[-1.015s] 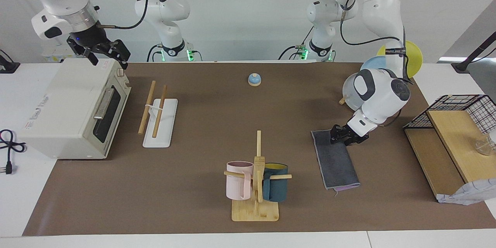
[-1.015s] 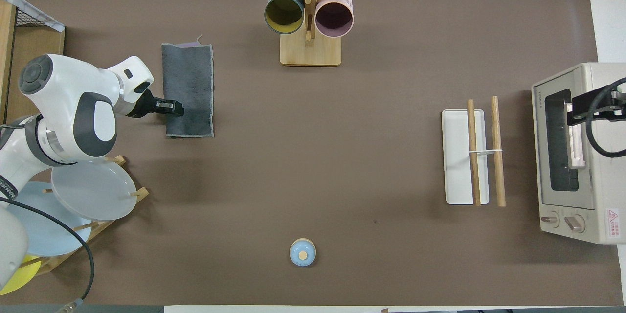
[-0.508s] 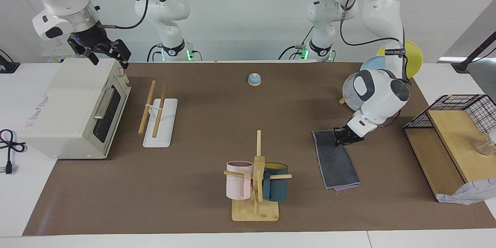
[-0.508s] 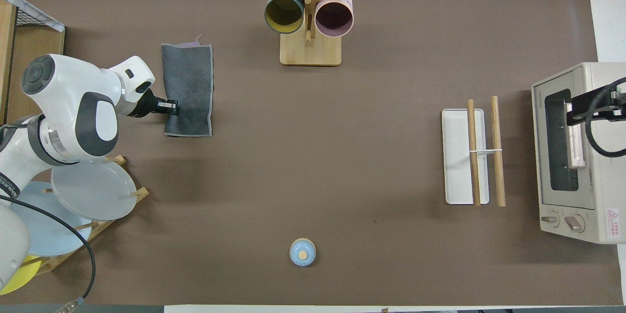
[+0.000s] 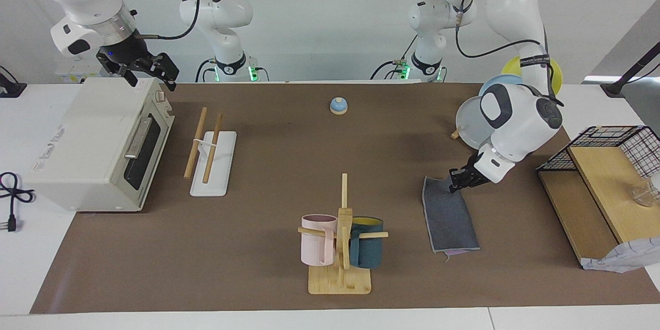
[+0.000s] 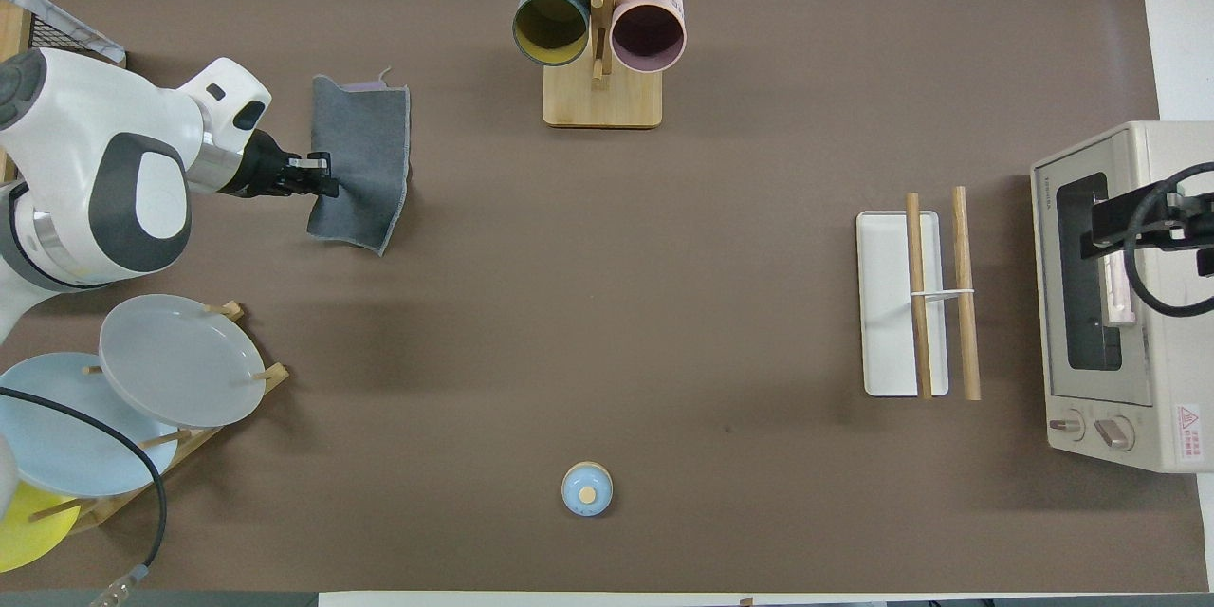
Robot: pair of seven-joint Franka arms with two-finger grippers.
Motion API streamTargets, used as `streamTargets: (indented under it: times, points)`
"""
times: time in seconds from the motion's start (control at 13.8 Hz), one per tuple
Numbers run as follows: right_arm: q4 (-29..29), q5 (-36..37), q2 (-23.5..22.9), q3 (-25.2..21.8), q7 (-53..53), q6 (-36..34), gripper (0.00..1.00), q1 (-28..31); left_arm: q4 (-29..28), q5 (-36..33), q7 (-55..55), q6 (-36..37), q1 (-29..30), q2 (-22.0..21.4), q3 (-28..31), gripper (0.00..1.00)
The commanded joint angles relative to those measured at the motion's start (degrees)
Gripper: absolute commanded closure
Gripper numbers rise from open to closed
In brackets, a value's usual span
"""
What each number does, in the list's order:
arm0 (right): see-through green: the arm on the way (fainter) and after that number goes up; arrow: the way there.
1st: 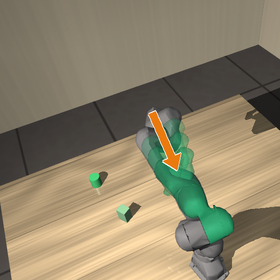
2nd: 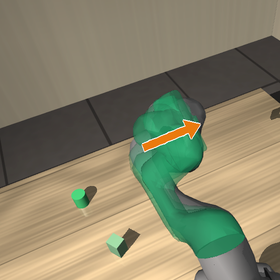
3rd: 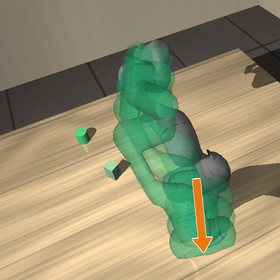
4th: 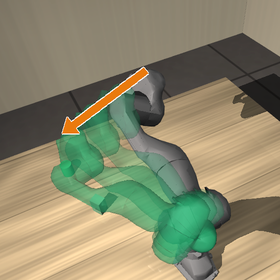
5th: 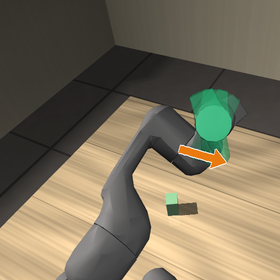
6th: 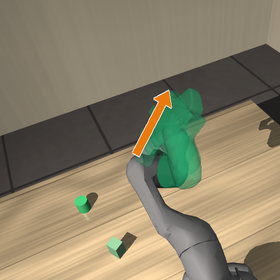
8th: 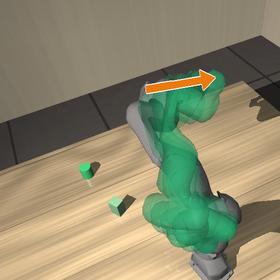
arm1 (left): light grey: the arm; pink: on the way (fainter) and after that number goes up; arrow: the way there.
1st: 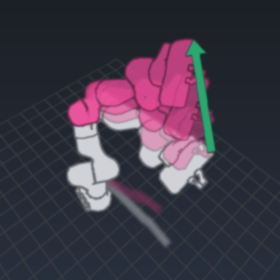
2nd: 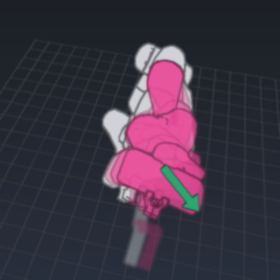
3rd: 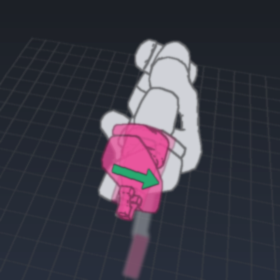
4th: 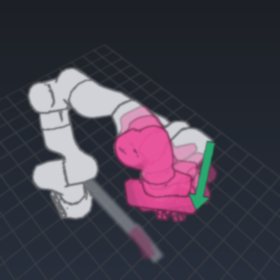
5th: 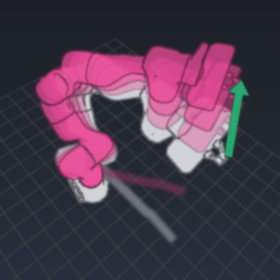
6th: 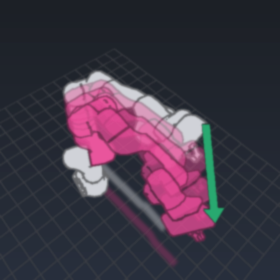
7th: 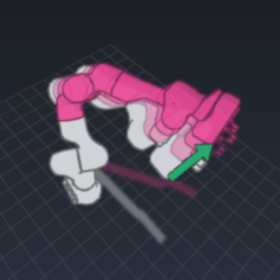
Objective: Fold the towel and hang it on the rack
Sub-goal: 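Lift the towel with the left gripper toward the table center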
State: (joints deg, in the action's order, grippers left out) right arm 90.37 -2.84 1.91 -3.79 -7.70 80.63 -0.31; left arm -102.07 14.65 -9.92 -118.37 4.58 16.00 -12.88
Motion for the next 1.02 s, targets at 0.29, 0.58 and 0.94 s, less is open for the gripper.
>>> streamTargets:
  times: [0.29, 0.58, 0.94]
  points:
    - [8.4, -16.6, 4.4, 0.0, -18.6, 4.4, 0.0, 2.5, 4.3, 0.0, -35.2, 11.6, -6.3, -8.3, 0.2, 1.0]
    - [12.4, -26.3, 5.9, 0.4, -32.3, 10.5, 0.0, 2.1, 4.5, 2.2, -61.2, 11.2, -7.0, -12.0, -3.7, 1.0]
    - [16.2, -40.7, 7.3, 0.8, -50.1, 18.1, 0.0, 0.8, 5.7, 5.7, -89.0, 8.1, -7.0, -14.3, -9.8, 1.0]
